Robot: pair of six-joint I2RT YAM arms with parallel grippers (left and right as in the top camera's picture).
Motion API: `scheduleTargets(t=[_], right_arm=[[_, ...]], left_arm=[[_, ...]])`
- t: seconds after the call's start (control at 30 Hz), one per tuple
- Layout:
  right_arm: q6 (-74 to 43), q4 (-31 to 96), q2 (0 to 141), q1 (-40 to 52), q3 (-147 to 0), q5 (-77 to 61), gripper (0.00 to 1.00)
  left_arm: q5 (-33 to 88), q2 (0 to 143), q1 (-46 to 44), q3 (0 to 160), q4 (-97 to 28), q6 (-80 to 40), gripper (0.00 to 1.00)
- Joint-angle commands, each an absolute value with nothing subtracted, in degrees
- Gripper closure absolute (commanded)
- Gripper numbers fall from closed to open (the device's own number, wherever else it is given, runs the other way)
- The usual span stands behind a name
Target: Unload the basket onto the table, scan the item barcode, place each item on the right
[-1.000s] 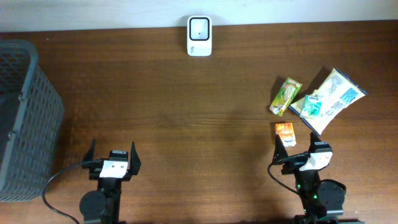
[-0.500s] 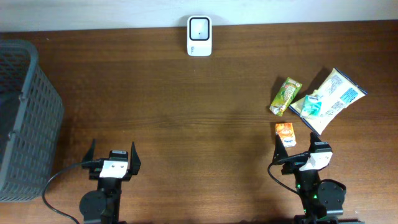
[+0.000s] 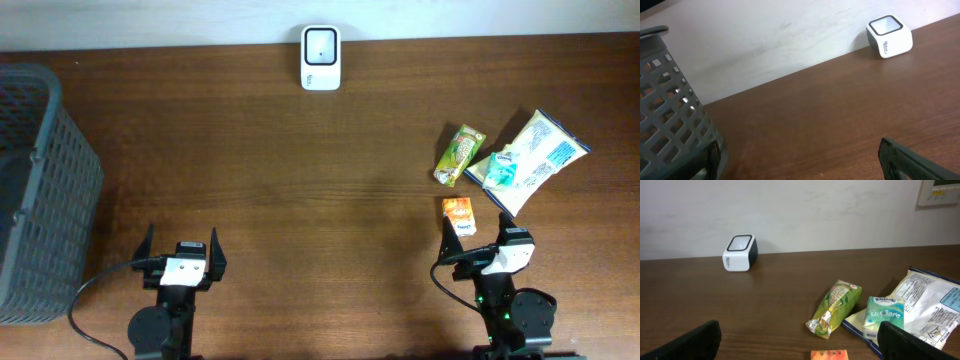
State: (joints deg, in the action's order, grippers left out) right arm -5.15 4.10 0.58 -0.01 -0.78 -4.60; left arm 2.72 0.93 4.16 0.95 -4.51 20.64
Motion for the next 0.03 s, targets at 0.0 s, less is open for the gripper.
scheduleTargets(t=[0.0], right_arm=[[-4.9, 4.1, 0.2, 0.0, -0.3, -5.2, 0.01]], left_arm=[[2.1, 0.3, 3.9, 0.5, -4.6, 21.5, 0.01]])
